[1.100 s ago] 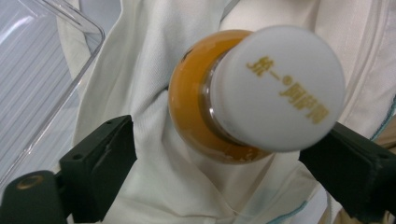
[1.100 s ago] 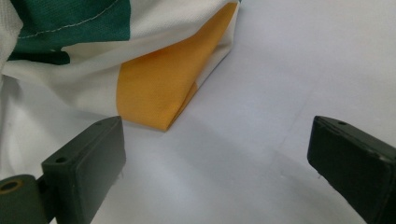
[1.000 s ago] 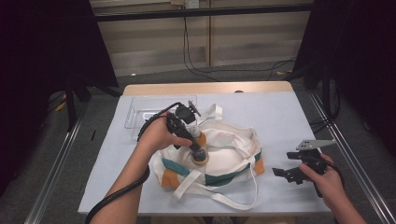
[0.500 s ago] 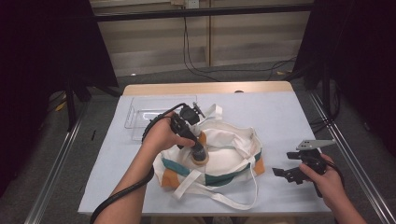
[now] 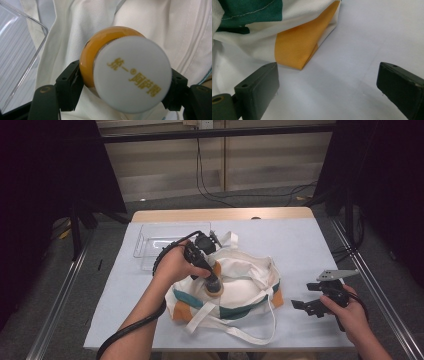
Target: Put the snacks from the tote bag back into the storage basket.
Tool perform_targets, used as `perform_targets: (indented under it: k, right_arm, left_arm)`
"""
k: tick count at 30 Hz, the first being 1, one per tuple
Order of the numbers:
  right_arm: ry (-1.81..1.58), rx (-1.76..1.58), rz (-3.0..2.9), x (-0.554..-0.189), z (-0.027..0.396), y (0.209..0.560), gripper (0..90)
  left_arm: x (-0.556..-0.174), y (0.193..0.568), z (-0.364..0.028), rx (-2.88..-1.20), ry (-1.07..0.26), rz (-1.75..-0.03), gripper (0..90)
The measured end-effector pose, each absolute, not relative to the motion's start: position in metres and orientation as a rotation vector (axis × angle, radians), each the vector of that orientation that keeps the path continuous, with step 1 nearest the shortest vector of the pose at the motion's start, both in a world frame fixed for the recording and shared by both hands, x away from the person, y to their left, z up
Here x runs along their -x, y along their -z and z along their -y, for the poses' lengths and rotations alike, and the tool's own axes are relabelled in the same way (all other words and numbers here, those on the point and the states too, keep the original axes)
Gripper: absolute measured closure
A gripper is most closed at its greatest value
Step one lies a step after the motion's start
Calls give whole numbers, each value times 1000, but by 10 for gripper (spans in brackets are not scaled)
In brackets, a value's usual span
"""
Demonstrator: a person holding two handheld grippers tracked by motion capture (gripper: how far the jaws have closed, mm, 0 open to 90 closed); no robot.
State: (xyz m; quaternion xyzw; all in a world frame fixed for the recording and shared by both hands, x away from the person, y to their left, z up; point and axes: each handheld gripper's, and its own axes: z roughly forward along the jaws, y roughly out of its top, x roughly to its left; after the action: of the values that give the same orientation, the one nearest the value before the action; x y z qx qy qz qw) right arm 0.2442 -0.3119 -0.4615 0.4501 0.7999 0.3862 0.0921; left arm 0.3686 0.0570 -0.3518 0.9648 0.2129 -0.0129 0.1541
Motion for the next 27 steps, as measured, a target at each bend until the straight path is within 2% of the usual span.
perform_targets:
  k: [27]
  right_arm:
    - [-1151, -1328, -2374, -244, 312, 461, 42]
  left_arm:
    - [-375, 315, -53, -2754, 100, -752, 305]
